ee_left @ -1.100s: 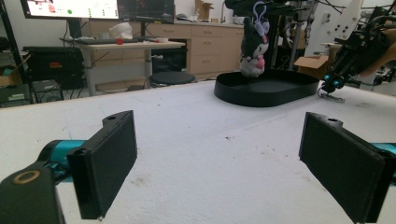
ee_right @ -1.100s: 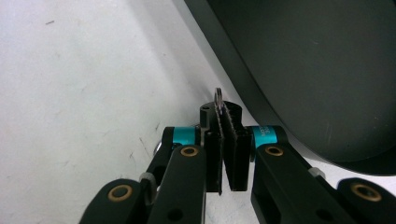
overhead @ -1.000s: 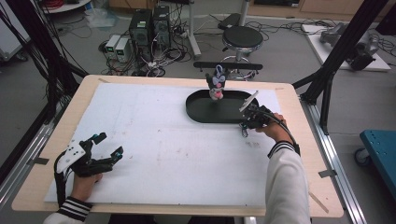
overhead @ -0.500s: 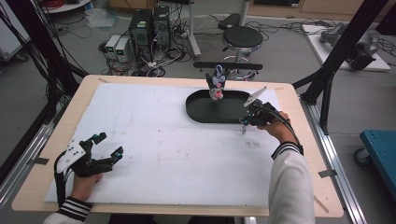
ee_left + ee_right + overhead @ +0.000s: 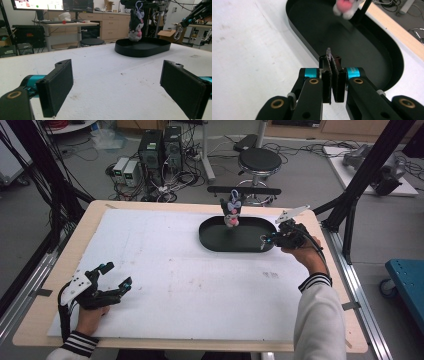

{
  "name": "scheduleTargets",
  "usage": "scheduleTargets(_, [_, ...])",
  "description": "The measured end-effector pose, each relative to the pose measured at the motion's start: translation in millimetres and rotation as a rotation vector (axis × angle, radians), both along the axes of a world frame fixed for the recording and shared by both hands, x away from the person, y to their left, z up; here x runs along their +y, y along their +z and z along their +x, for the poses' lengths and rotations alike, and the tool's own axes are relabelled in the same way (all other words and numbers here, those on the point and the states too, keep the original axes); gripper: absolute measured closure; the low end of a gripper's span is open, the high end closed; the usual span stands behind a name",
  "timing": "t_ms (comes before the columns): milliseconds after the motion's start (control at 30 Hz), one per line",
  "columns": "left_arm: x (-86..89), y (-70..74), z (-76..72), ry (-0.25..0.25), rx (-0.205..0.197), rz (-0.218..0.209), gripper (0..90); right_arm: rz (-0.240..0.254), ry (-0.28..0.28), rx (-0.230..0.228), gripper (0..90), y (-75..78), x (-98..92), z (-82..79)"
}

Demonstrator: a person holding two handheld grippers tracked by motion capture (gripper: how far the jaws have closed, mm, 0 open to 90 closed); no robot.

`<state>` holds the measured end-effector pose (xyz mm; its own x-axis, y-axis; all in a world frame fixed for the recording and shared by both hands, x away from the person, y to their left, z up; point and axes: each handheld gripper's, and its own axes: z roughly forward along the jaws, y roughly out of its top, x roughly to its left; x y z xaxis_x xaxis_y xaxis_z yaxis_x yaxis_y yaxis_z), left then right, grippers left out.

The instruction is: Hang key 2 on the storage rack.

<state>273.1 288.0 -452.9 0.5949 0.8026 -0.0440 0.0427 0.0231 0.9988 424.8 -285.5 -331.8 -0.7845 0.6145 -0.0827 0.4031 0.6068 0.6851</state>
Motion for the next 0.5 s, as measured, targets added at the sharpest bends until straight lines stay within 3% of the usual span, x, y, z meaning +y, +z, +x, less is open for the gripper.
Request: scheduleTargets(500, [0.5,0.0,0.1,-0.001,0.003,0.001,11.8,0.039,-0.009,-0.077,88.3,45.2,-2.0,-7.3])
